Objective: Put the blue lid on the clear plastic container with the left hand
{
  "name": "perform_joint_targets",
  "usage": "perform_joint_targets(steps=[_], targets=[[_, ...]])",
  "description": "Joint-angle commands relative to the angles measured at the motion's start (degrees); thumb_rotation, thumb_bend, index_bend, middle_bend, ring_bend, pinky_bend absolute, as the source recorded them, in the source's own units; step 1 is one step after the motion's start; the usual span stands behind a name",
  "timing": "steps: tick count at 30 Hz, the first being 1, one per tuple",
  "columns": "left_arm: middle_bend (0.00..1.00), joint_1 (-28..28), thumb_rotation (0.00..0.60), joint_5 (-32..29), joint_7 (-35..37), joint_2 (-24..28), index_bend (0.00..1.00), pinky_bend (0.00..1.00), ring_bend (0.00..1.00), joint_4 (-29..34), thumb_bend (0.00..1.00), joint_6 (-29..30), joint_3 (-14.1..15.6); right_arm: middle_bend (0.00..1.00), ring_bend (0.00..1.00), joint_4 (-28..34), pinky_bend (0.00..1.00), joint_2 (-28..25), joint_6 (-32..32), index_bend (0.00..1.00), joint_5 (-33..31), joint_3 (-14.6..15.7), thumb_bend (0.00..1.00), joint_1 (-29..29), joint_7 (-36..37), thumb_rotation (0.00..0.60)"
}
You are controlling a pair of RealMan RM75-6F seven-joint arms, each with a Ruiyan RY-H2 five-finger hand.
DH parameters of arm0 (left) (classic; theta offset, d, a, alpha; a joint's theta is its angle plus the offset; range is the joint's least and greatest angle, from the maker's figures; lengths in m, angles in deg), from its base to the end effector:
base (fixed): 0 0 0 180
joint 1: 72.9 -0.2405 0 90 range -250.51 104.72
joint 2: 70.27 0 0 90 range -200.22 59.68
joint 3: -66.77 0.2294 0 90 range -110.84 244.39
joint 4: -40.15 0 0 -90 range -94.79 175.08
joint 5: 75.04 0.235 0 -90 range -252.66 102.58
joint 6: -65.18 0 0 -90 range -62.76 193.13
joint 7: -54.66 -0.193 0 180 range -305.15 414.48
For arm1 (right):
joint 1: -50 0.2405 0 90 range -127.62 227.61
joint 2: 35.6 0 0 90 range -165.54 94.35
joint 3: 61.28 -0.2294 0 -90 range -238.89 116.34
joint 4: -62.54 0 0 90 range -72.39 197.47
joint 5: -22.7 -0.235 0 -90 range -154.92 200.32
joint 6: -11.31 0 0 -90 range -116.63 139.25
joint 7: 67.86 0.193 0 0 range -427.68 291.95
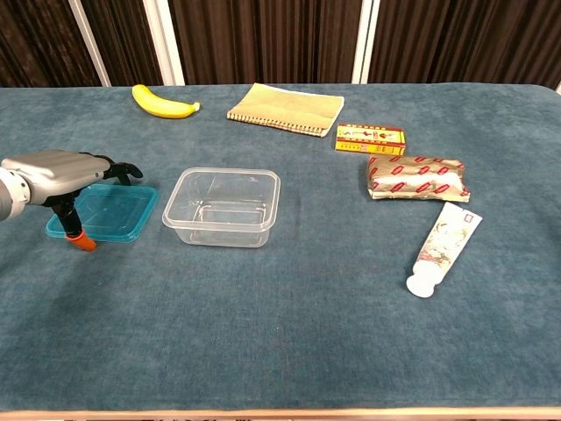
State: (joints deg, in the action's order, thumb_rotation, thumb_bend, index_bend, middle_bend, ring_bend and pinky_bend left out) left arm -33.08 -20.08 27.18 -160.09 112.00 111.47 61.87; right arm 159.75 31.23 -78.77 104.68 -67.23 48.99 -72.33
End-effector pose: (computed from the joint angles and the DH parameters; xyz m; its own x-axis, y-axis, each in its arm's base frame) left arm -0.2329 0.3785 -0.0723 0.6303 0.4024 0.6639 0.7738 -0.2563 -0.5792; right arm -0.2968 -0.2094 0.1319 0.3484 0.0880 0.9332 -0.9308 0.1501 0.3333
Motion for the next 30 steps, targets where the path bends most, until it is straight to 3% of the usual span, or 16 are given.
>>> perform_joint_targets(steps=[1, 6, 17, 30], targets=[[0.27, -0.1, 0.6, 0.2, 0.2, 0.4, 0.1, 0.0, 0.0, 0.5, 0.17, 0.4, 0.0, 0.0, 0.0, 0.0, 0.0, 0.0, 0.0, 0.05, 0.0, 0.0, 0.27, 0.0, 0.0, 0.6], [0.28, -0.4, 0.6, -0.8, 1.3, 1.7, 0.1, 0.0, 0.0, 2.3, 0.22, 0.6, -0.5, 0.0, 0.0, 0.0, 0.0, 0.0, 0.1, 0.05, -0.1, 0.0, 0.27, 0.0, -0.1, 0.6], [0.28, -0.2, 0.6, -3.5, 3.9, 6.7, 0.1, 0.0, 0.0, 9.5, 0.22, 1.6, -3.2, 0.0, 0.0, 0.1, 0.0, 0.2, -0.1, 0.05, -0.1, -0.1, 0.27, -0.1, -0.2, 0.6], [0.27, 4.0, 0.6, -8.5, -6.6, 14.3, 0.11, 0.0, 0.0, 28.9, 0.22, 9.9, -7.2, 0.0, 0.0, -0.1, 0.0, 0.2, -0.4, 0.05, 0.2, -0.1, 0.27, -0.1, -0.4, 0.6]])
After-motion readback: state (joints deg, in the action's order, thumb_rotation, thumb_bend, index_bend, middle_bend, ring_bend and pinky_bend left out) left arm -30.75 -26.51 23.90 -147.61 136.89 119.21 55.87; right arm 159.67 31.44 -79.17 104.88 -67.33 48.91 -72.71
